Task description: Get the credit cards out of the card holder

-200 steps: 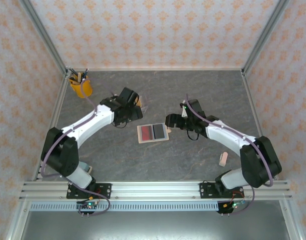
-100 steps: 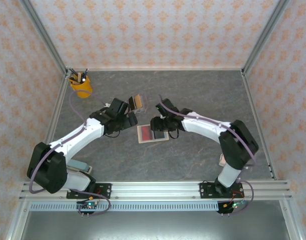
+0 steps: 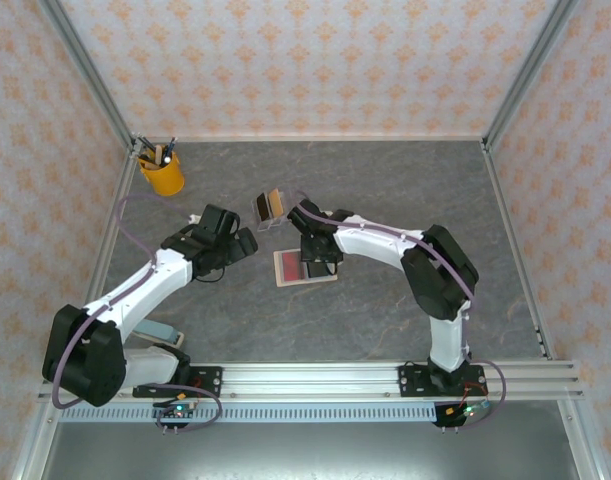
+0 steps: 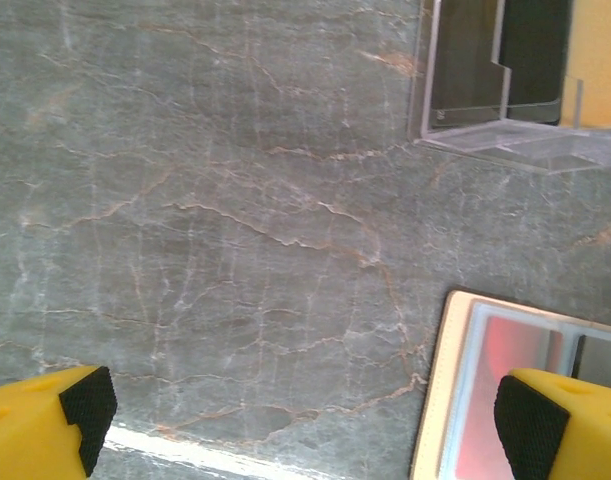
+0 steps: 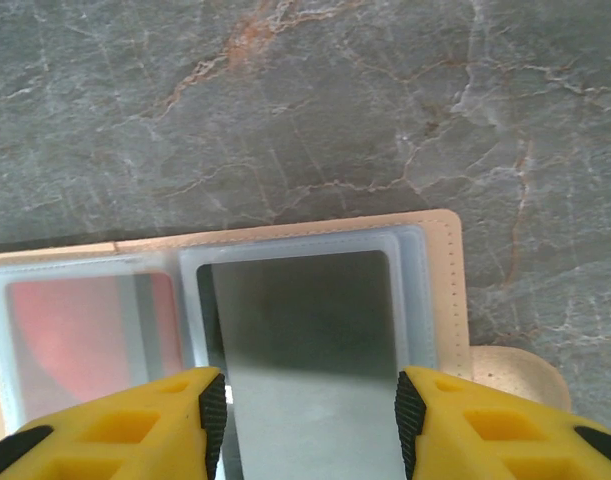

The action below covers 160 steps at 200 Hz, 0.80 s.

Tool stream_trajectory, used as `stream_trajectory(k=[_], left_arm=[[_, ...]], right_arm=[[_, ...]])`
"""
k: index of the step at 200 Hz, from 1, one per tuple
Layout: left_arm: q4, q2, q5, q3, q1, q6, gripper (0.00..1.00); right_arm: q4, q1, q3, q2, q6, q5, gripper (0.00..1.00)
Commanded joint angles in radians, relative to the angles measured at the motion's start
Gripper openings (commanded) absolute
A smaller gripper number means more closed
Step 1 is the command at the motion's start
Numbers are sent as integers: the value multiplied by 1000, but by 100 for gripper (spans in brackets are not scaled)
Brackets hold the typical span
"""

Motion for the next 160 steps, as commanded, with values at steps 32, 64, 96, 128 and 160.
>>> stream_trajectory(k=[32, 64, 96, 128, 160], left_arm=[[75, 33, 136, 9, 1, 35, 100], [109, 70, 195, 29, -16, 35, 100], [138, 111, 233, 55, -44, 25, 100], [171, 157, 279, 79, -69, 6, 96], [242, 209, 344, 84, -94, -31, 80]], right_arm=[[-50, -5, 27, 38, 42, 71, 55], [-31, -12, 23, 47, 32, 22, 54], [-8, -29, 3, 47, 26, -22, 50], [16, -45, -20, 42, 17, -65, 46], [46, -61, -47, 35, 12, -118, 41]])
